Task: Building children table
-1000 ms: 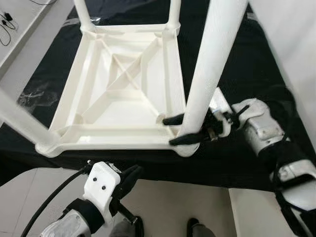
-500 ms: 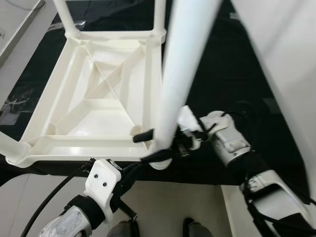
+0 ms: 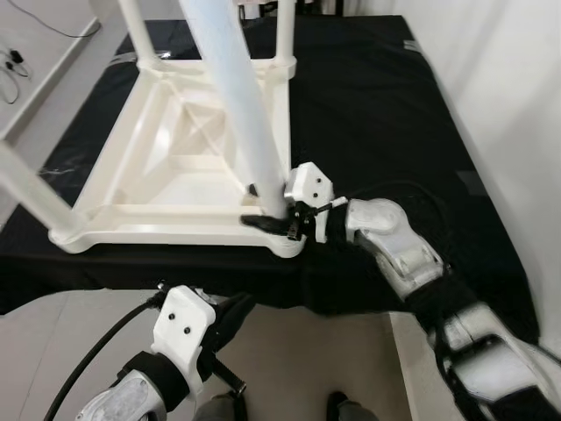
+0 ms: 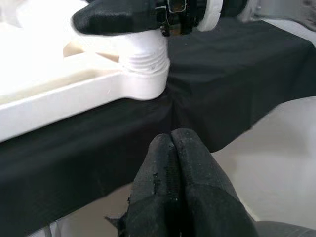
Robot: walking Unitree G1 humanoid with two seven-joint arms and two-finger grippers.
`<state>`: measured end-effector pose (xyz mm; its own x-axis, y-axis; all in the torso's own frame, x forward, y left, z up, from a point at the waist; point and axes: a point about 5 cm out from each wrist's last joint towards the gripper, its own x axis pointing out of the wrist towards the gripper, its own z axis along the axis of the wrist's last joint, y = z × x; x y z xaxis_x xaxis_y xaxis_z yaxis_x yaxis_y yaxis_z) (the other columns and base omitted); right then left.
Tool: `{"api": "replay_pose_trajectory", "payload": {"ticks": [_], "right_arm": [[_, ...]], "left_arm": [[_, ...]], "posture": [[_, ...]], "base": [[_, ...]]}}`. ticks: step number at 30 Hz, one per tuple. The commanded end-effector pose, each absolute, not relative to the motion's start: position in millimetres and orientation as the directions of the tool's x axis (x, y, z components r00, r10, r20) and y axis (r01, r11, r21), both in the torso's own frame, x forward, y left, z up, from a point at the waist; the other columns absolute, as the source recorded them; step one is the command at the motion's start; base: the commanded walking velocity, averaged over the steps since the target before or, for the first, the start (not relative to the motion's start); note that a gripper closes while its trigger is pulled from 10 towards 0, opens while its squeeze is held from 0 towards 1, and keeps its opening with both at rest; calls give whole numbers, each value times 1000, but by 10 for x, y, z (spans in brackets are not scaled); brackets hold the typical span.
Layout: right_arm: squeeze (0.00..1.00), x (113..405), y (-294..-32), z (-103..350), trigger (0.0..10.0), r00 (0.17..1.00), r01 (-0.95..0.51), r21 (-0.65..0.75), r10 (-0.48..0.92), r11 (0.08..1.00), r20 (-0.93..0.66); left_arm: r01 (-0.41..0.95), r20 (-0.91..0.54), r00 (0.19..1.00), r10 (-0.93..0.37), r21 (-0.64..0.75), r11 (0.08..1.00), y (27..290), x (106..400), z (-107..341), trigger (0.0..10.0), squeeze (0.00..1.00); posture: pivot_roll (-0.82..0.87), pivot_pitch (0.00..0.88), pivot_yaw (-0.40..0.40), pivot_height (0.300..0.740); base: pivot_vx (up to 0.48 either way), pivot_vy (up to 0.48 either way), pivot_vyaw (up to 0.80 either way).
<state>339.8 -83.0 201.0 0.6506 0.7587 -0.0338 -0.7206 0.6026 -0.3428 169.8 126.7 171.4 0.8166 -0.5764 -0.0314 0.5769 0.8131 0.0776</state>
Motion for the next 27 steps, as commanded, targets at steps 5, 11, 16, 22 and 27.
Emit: {"api": "replay_pose_trajectory", "payload": {"ticks": [5,11,16,22,27], "right_arm": [[0,3222,-1004,1605,10000,825,-565,-222,542,795,-161],[0,3317,-986,1732,10000,887,-462,-115,461,879,-33],[0,3362,-986,1797,10000,889,-456,-65,458,888,14],[0,3528,-1106,2002,10000,876,-482,51,479,875,63],[0,3578,-1111,2188,10000,791,-603,-20,601,797,116]], "left_arm": [[566,-49,825,-563,72,821,1276,1701,1651,10000,0],[565,-46,825,-563,67,822,1264,1729,1633,10000,0],[564,-44,826,-562,68,823,1264,1736,1634,10000,0],[561,-39,828,-559,72,825,1270,1750,1643,10000,0],[562,-39,827,-561,72,824,1272,1753,1643,10000,0]], "posture": [[29,256,-28,740],[25,242,-19,740],[24,244,-19,740],[29,248,-15,740],[33,250,-11,740]], "base": [[0,0,0],[0,0,0],[0,0,0],[0,0,0],[0,0,0]]}}
